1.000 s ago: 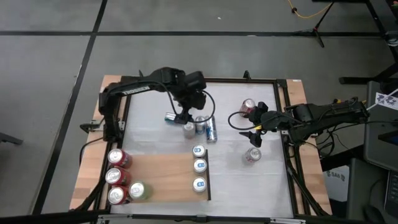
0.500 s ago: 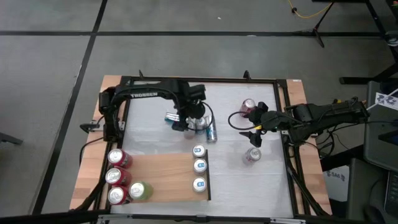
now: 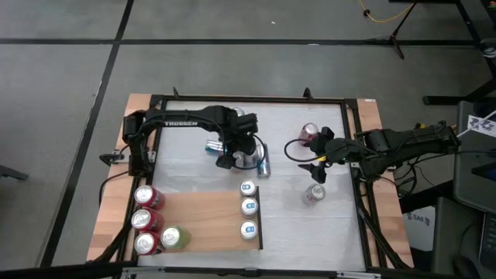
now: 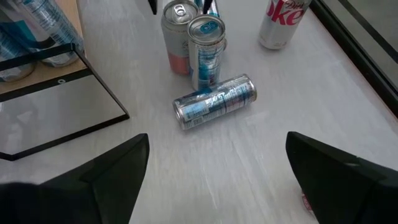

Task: Place canned beverage on shelf
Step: Put the white soda can on the shelf aligned with the green soda can

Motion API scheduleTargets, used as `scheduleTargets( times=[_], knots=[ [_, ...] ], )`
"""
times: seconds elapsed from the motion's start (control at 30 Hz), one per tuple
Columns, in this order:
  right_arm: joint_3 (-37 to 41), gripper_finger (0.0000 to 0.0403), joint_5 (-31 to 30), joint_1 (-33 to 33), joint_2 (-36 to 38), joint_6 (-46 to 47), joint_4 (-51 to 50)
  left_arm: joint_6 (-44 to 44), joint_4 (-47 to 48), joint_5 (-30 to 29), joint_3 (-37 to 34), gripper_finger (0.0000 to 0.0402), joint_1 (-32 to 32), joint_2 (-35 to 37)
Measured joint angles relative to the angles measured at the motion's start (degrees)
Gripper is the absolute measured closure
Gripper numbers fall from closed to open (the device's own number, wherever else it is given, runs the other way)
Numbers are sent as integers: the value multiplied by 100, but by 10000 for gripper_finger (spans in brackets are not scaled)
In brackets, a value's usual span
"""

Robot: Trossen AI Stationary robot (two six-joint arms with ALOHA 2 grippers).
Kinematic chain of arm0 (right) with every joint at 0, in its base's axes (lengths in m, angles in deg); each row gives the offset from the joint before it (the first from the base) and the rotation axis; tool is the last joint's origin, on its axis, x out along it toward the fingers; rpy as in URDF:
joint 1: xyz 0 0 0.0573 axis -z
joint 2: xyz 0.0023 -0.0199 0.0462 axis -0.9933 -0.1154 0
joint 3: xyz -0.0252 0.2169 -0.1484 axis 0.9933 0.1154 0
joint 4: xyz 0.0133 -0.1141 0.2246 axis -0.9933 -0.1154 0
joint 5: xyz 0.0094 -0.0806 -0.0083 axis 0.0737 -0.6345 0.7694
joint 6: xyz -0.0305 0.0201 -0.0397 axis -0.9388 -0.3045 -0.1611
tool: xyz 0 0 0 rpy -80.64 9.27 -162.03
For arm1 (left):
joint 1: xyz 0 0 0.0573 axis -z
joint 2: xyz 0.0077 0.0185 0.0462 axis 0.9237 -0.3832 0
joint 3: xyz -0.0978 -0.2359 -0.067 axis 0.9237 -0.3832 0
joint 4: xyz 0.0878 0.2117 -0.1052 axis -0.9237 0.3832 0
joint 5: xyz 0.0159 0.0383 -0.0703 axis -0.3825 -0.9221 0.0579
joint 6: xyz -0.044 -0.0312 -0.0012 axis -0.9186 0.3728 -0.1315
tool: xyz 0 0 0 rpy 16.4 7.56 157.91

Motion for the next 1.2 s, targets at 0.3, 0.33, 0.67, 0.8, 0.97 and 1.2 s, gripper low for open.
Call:
scheduleTargets(
  times=[0.3,0.33,0.67,0.8,0.97,1.2],
  knots=[
    [0,35,0,0,0,0,0,-34,-146,-142,-478,79,91,4],
    [0,35,-2,0,0,0,0,-46,-225,-147,-560,79,91,4],
    [0,35,-2,0,0,0,-2,-65,-419,-246,-697,79,96,13],
    [0,35,-2,0,0,0,-2,-68,-413,-250,-697,79,128,13],
    [0,35,-2,0,0,-2,-2,-65,-412,-357,-699,79,200,13],
    [0,35,-2,0,0,-2,-2,-326,-399,-622,-699,100,284,11]
  ],
)
